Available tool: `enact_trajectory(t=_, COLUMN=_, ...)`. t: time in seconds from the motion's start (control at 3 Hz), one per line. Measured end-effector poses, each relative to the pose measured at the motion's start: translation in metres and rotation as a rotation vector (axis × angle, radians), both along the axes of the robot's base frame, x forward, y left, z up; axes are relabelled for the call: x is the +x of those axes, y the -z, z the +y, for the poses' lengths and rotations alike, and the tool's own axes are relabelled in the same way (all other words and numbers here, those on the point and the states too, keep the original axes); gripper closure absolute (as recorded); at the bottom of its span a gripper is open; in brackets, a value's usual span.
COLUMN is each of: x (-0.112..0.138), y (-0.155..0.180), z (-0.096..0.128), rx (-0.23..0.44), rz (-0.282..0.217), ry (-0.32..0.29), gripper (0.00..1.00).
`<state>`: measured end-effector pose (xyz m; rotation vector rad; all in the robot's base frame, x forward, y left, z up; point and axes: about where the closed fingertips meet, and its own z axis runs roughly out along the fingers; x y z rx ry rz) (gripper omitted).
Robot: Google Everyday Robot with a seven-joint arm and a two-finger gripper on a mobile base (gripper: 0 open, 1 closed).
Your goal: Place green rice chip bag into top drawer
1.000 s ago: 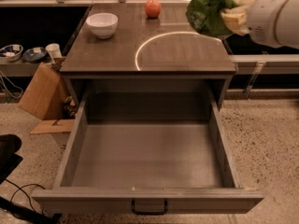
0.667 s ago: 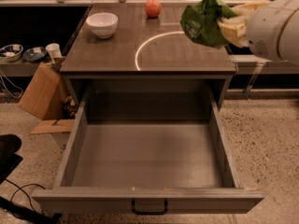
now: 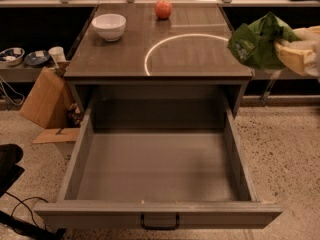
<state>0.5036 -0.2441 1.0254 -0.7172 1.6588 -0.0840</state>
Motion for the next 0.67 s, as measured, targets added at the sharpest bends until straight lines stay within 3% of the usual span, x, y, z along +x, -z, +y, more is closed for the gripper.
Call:
enact_trajectory(t=0.33, x=0.001, y=-0.001, z=0.002, rx=-0.001, rz=-0.001, ry=-0.004, gripper=1.0)
enact_trajectory(t=0.67, x=0.001, y=0.021, z=0.018, rx=-0.015, rz=0.023, ry=-0.015, gripper=1.0)
